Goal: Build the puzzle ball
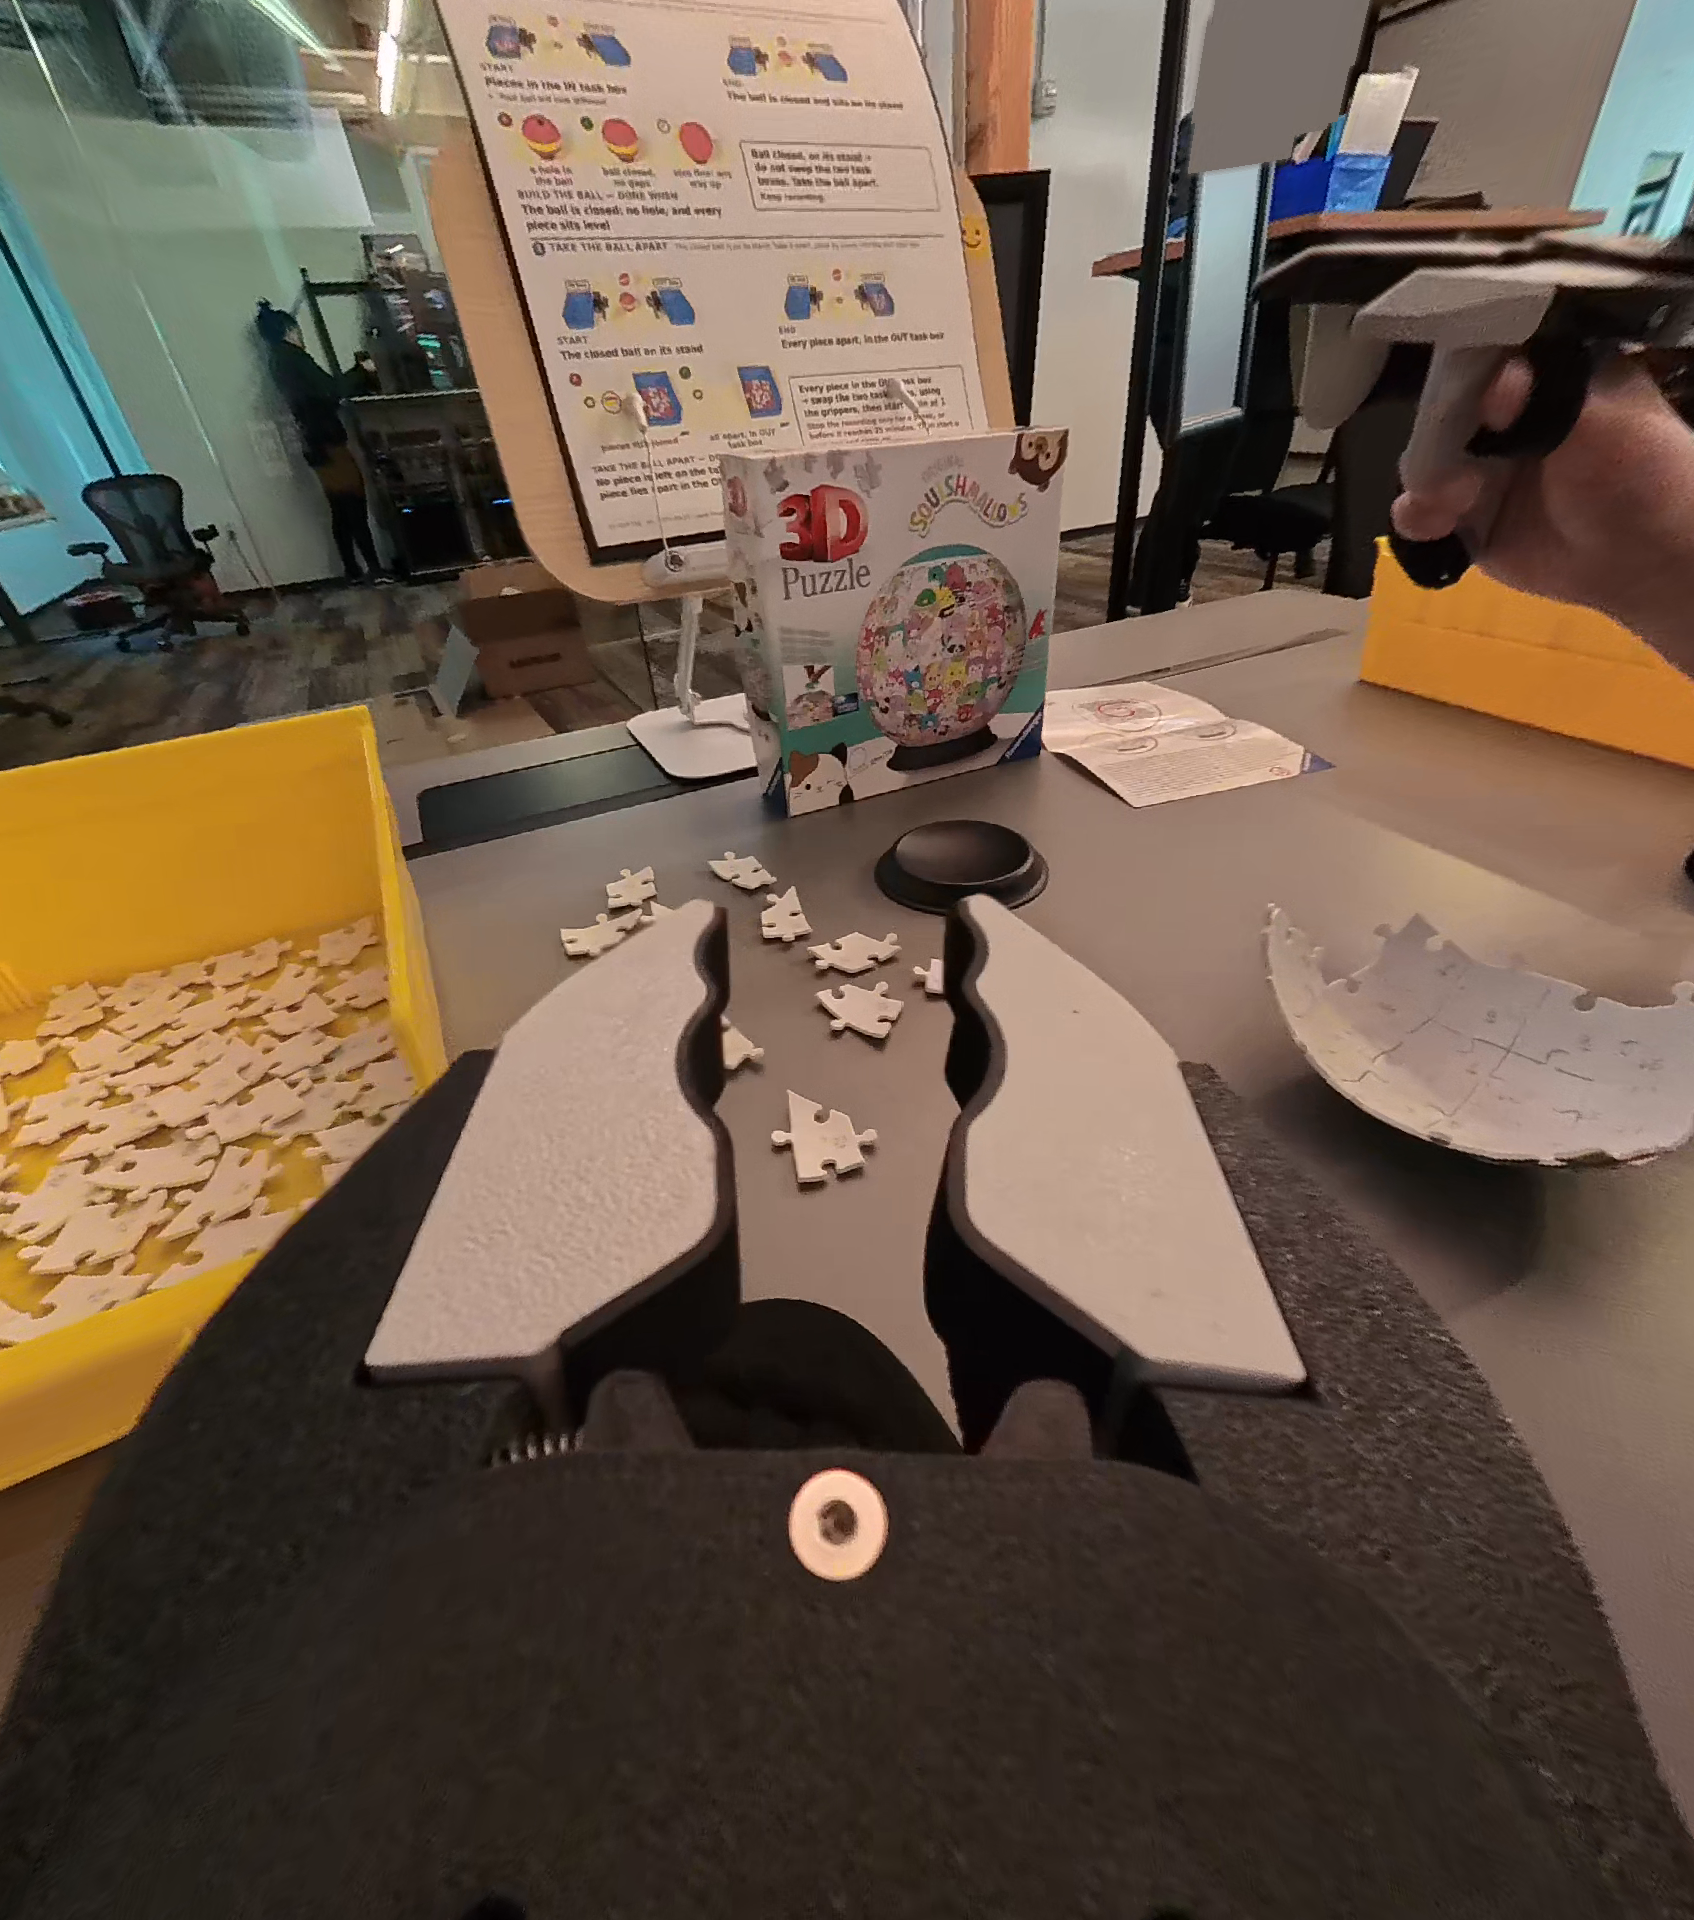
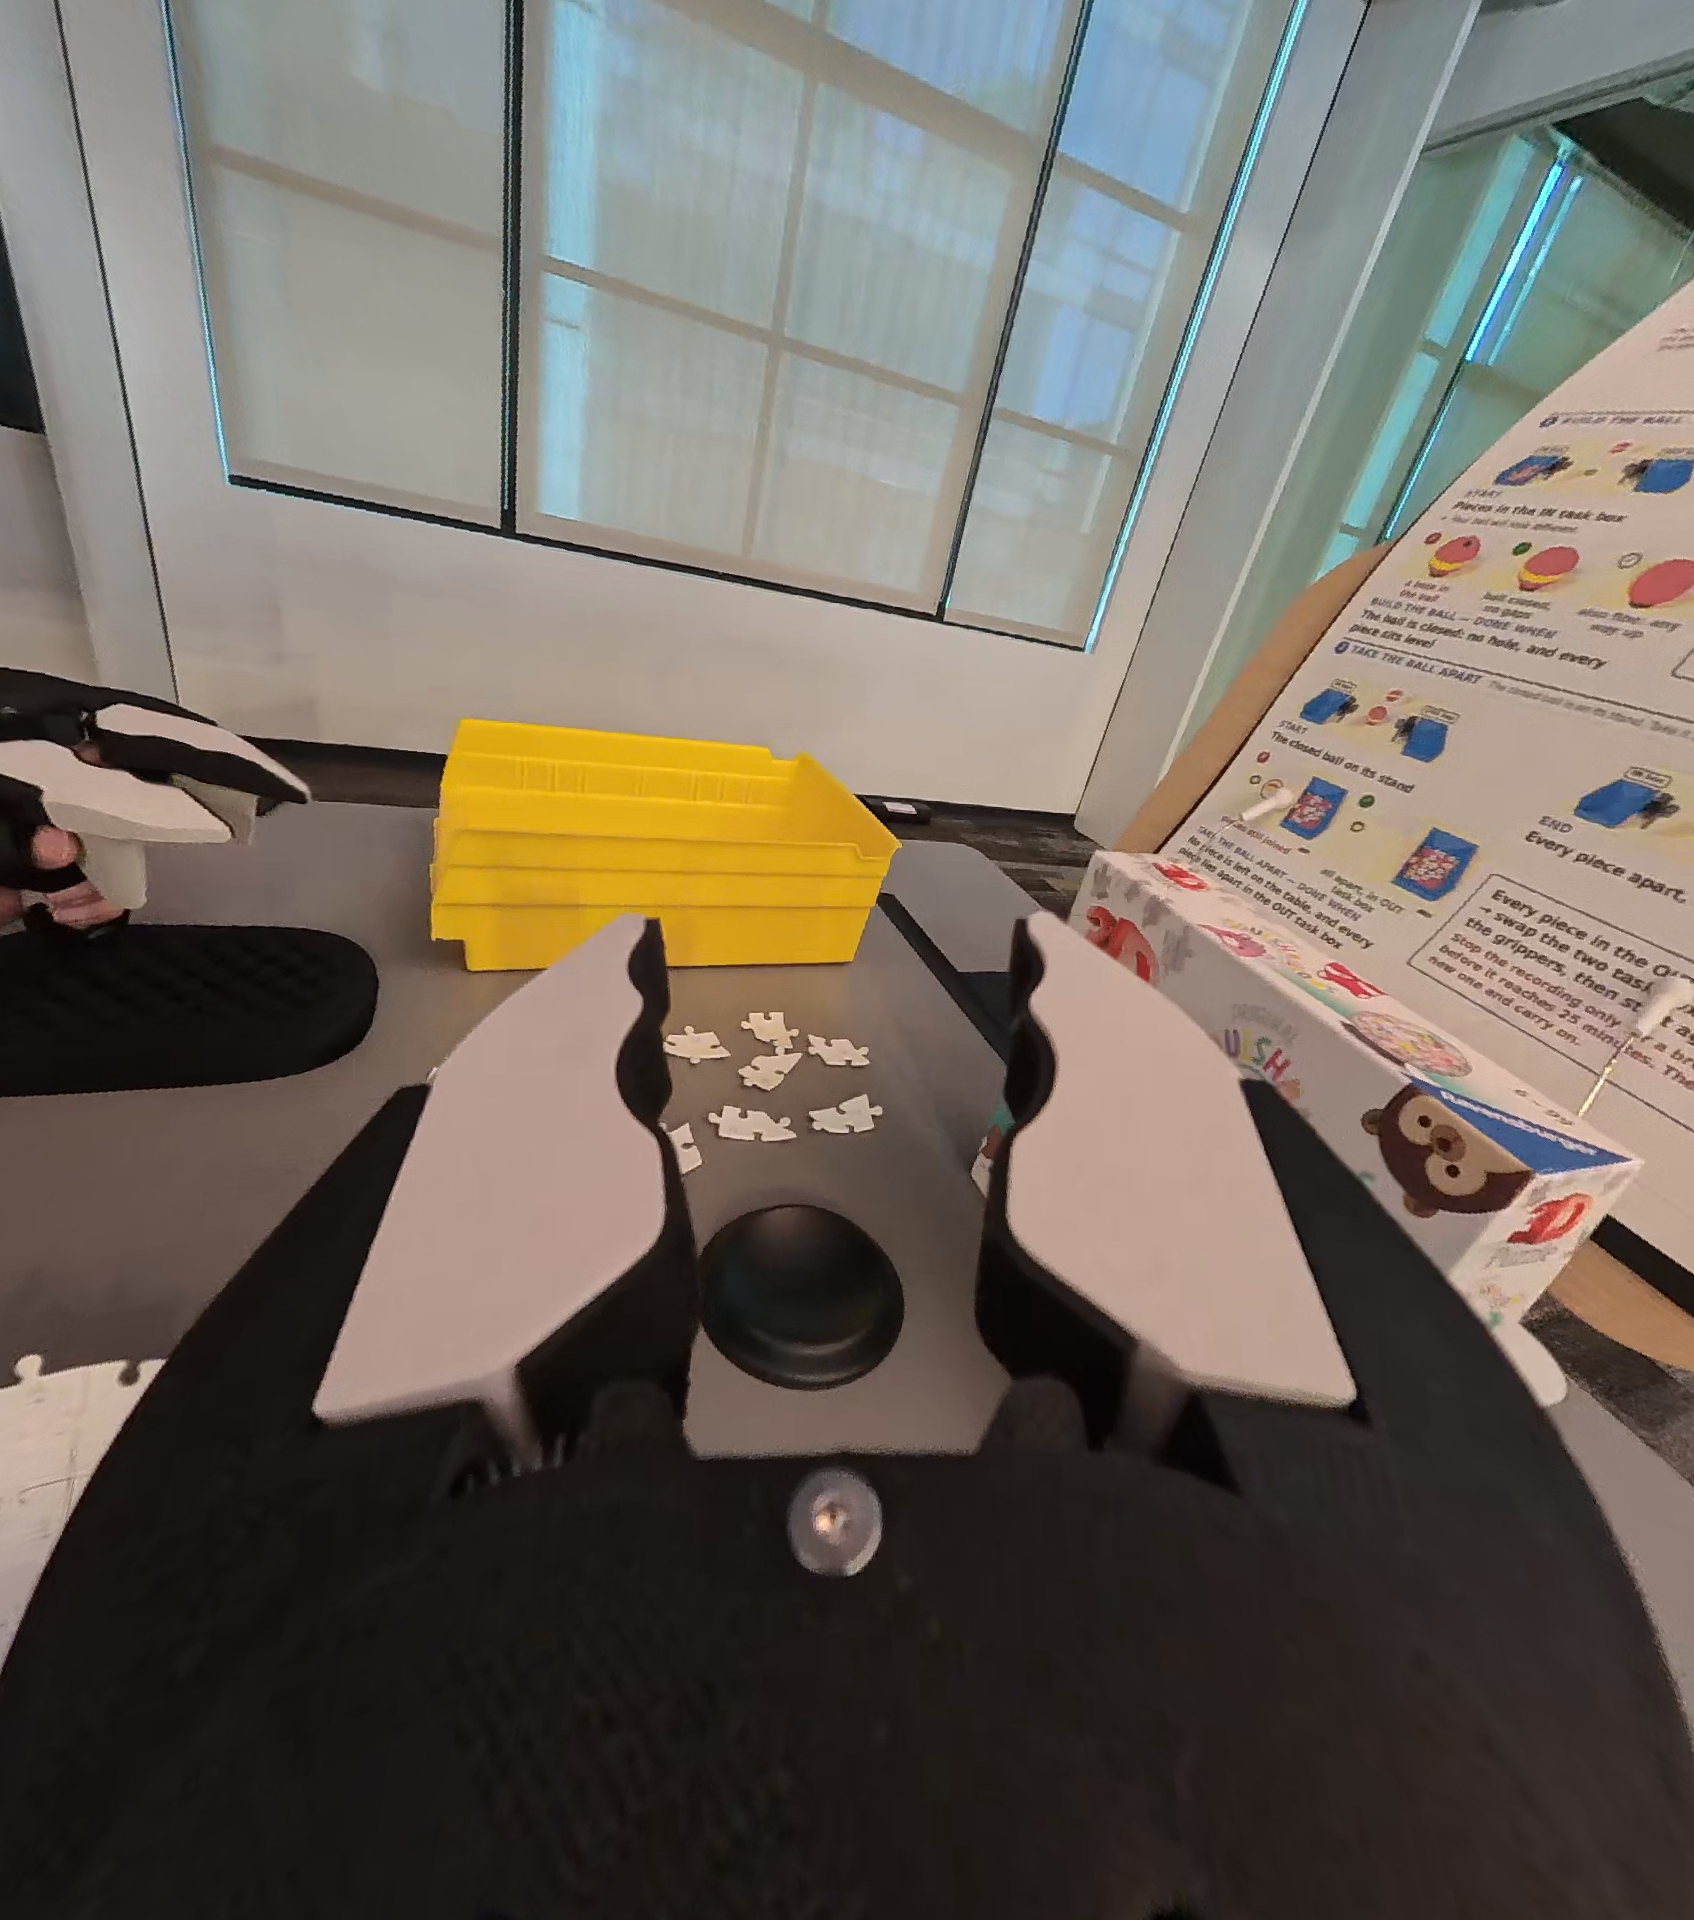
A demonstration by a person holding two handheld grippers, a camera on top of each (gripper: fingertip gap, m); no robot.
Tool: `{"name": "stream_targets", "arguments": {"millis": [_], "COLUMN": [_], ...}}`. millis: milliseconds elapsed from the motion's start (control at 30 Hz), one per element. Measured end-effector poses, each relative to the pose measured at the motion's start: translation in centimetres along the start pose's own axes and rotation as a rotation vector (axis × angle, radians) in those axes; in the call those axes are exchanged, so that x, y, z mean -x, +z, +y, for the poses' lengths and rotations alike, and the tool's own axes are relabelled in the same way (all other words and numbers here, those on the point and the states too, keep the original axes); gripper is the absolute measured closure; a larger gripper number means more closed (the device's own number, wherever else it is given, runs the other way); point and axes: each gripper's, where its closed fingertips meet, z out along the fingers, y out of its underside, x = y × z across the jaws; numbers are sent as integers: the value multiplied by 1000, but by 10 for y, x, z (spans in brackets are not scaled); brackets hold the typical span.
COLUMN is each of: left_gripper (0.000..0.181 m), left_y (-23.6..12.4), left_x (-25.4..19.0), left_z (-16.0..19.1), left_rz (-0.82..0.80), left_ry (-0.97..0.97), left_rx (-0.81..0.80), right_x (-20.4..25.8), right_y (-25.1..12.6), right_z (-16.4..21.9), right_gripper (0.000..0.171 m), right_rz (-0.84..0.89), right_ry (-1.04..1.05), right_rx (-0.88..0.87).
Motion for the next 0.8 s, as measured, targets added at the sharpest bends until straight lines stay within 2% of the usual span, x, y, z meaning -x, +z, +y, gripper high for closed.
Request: {"name": "stream_targets", "arguments": {"millis": [100,167,267,333,400,500,633,800], "left_gripper": [145,145,145,145,146,147,149,149], "left_y": [3,10,21,27,32,37,36,35], "left_x": [-5,-11,-16,-21,-23,-23,-23,-24], "left_z": [6,16,27,26,19,12,9,11], "left_rz": [43,68,73,89,99,108,112,100], "left_ry": [0,44,117,115,85,43,48,66], "left_rx": [43,121,223,228,190,148,172,212], "right_x": [-1,12,45,68,81,96,107,118], "right_y": [3,13,39,52,62,78,89,102], "right_z": [10,30,95,147,176,190,210,219], "right_gripper": [118,135,130,126,125,125,124,123], "right_rz": [-2,-87,-239,-308,-344,-384,-428,-453], "right_ry": [16,99,269,263,197,163,53,130], "right_rx": [13,65,284,486,608,664,763,829]}}
